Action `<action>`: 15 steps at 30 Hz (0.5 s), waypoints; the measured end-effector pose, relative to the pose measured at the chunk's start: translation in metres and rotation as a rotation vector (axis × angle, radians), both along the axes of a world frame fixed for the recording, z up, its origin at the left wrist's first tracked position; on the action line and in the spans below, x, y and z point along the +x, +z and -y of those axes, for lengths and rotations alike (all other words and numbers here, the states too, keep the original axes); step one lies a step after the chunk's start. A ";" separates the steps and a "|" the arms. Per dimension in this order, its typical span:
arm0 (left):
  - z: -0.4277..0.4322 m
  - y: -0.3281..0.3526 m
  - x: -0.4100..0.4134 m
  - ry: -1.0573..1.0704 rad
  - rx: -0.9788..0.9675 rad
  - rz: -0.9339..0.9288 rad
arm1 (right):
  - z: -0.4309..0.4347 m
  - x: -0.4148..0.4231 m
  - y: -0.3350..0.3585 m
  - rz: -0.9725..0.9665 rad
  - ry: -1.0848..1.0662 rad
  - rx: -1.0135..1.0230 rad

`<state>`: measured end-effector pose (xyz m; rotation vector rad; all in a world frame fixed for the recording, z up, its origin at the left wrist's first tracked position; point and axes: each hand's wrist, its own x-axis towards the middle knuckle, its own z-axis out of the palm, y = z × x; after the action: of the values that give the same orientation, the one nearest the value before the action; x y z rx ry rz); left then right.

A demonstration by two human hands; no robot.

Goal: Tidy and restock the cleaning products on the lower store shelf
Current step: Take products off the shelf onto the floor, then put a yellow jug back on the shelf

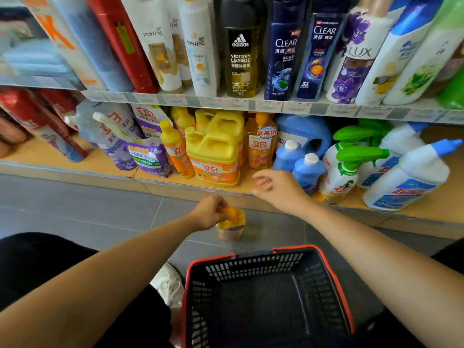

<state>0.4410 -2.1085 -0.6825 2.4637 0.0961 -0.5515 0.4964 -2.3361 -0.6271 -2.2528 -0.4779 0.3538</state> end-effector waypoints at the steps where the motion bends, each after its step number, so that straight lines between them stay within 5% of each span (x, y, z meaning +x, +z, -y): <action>1: -0.006 -0.001 0.000 -0.014 0.014 0.005 | -0.006 0.003 0.000 0.019 -0.009 0.020; 5: -0.041 0.010 0.003 -0.077 0.144 0.051 | -0.037 0.019 0.003 0.173 0.029 0.044; 11: -0.073 0.041 0.027 0.329 0.086 0.656 | -0.099 0.057 0.008 0.431 -0.019 -0.066; 15: -0.092 0.056 0.062 0.431 -0.019 0.785 | -0.122 0.082 0.003 0.446 -0.004 -0.114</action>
<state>0.5025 -2.0168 -0.6270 2.3609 0.2858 0.5941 0.5787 -2.2143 -0.6236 -2.4470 -0.6955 -0.1348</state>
